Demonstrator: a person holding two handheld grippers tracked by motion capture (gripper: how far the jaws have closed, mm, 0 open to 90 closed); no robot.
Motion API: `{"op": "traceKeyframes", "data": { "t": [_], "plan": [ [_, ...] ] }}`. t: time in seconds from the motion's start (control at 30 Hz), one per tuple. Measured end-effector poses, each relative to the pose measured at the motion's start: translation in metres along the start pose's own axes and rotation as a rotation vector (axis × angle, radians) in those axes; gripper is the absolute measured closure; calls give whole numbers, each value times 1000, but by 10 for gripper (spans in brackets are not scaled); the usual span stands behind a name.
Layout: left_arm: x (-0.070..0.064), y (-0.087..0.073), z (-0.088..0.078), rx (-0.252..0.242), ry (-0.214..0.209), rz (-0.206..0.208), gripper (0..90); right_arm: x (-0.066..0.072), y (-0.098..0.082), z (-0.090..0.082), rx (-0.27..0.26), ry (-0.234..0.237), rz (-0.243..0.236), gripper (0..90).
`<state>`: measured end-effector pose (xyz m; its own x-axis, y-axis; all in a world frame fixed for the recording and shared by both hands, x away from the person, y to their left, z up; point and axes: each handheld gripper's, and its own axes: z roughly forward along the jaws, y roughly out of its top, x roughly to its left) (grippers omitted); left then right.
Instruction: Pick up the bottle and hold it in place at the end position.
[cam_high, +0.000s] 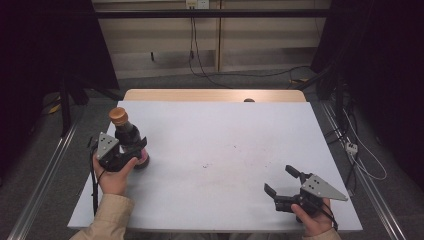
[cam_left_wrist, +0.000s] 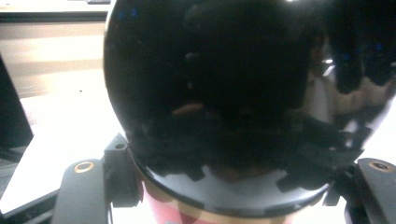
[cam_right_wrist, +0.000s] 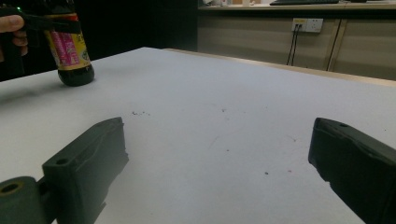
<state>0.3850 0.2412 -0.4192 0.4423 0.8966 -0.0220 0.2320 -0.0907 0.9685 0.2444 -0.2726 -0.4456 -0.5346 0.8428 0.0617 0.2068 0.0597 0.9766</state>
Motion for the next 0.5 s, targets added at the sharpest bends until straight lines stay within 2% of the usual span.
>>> {"op": "traceKeyframes", "data": {
  "t": [0.2, 0.3, 0.33, 0.37, 0.5],
  "plan": [
    [-9, -3, -6, -13, 57, -7, 281, 0, 0, 0, 1, 4, -1, 36],
    [-14, -3, -10, -4, 94, 25, 269, 0, 0, 0, 2, 3, -1, 36],
    [-15, -3, -11, -1, 103, 21, 276, 0, 0, 0, 3, 4, -1, 36],
    [-14, -3, -11, -6, 104, 5, 280, 0, 0, 0, 3, 4, -2, 36],
    [-14, 0, -11, 4, 105, 2, 298, 1, 0, 0, 4, 2, -7, 37]
  ]
}}
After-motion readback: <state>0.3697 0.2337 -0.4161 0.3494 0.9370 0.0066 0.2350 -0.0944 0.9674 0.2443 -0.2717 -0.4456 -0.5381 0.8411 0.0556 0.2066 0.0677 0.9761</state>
